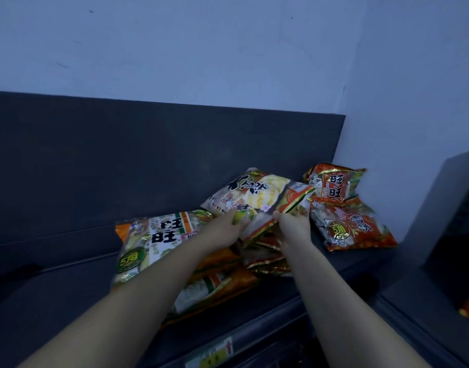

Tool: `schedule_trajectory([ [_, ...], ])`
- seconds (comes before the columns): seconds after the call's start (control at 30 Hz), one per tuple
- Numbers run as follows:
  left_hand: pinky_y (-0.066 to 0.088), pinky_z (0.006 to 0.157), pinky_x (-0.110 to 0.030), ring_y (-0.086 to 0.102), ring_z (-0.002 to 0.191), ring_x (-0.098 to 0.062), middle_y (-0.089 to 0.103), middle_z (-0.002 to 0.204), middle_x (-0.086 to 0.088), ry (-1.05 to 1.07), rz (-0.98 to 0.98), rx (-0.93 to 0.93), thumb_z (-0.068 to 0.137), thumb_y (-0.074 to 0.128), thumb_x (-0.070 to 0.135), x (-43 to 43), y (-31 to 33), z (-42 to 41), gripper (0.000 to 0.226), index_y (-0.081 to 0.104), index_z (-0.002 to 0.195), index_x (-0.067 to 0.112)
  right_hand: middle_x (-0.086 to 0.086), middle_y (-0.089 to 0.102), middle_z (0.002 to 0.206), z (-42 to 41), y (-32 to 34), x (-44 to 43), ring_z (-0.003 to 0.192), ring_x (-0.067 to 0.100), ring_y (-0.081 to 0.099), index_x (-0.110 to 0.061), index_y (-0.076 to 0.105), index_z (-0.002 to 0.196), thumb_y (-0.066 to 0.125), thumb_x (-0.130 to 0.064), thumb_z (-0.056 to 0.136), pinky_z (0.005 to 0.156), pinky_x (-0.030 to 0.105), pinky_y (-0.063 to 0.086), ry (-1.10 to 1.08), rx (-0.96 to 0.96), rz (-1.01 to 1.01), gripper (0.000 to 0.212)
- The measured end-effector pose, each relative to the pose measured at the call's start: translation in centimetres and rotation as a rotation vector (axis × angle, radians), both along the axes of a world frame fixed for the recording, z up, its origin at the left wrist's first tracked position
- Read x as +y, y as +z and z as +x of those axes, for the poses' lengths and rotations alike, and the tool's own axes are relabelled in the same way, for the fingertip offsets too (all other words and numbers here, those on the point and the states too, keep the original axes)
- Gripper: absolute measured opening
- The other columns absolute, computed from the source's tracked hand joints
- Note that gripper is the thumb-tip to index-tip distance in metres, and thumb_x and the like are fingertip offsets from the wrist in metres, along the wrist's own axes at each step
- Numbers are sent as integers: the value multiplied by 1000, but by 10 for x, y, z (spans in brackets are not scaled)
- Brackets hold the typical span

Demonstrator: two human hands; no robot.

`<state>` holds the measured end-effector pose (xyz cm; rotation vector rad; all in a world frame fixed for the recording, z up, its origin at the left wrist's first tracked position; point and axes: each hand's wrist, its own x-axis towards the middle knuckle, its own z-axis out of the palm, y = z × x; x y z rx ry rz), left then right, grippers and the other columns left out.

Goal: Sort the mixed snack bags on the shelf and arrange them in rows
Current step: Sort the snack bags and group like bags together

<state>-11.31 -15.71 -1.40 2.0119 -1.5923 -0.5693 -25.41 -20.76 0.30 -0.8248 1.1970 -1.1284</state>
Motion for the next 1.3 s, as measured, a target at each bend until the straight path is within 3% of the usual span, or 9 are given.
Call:
schedule_trajectory([
  [0.1, 37, 107, -41, 37, 137, -30, 34, 154, -9, 65, -43, 85, 99, 38, 49, -13, -13, 3, 61, 23, 149, 18, 12, 54, 125, -5, -7, -15, 114, 33, 55, -13, 34, 142, 69, -6, 84, 92, 43, 50, -128, 202, -183, 68],
  [0.2, 38, 107, -40, 37, 137, -29, 34, 153, -8, 70, -78, 128, 98, 44, 47, -26, -15, 0, 63, 24, 150, 20, 9, 22, 157, -7, -8, -17, 140, 31, 31, -24, 7, 155, 69, -9, 86, 107, 42, 36, -144, 458, -370, 94],
  [0.37, 30, 110, -33, 28, 143, -26, 24, 158, -5, -10, -69, 68, 101, 40, 42, -47, -11, -20, 62, 16, 154, 21, 13, -11, 162, -10, -23, -40, 150, 30, -5, -23, 51, 135, 56, -26, 93, 119, 45, 7, -67, 1047, -466, 43],
  [0.47, 30, 109, -31, 29, 142, -25, 26, 158, -6, -23, -56, 25, 101, 39, 41, -52, -11, -23, 61, 16, 154, 19, 15, -6, 162, -15, -30, -53, 149, 29, -12, -18, 61, 123, 55, -32, 92, 120, 48, -1, -24, 1220, -536, 35],
  [0.63, 36, 102, -32, 39, 136, -27, 37, 152, -9, -21, -46, -93, 101, 41, 39, -49, -2, -13, 57, 24, 152, 20, 9, 38, 152, -9, -22, -65, 150, 30, 4, -18, 66, 116, 46, -32, 93, 118, 55, -4, 97, 1460, -671, 33],
  [0.73, 42, 88, -33, 52, 119, -29, 56, 133, -12, 0, -71, -223, 100, 45, 35, -38, 2, 2, 47, 40, 143, 18, 7, 50, 143, -1, -13, -63, 149, 30, 9, -21, 66, 118, 48, -28, 92, 119, 54, -6, 116, 1474, -784, 32],
  [0.87, 46, 86, -36, 54, 112, -30, 57, 121, -10, 100, -48, -404, 92, 54, 31, -13, 5, 35, 37, 52, 124, 13, 4, 59, 135, 30, -3, -49, 148, 29, 16, -23, 66, 121, 48, -53, 93, 117, 49, -4, 181, 1415, -910, 45],
  [1.13, 48, 89, -40, 51, 114, -27, 53, 120, -6, 383, 74, -622, 92, 50, 37, 89, 17, 114, 37, 54, 122, 15, 6, 52, 142, 111, 8, 14, 146, 28, 21, -23, 49, 139, 49, -42, 96, 121, 49, 3, 585, 1335, -1055, 47],
  [1.3, 42, 90, -38, 48, 118, -27, 52, 123, -7, 573, 190, -703, 92, 52, 40, 178, 23, 152, 40, 53, 122, 13, 5, 56, 134, 170, -2, 69, 133, 28, 40, -22, 49, 139, 54, -42, 93, 115, 47, 24, 797, 1186, -1215, 50],
])
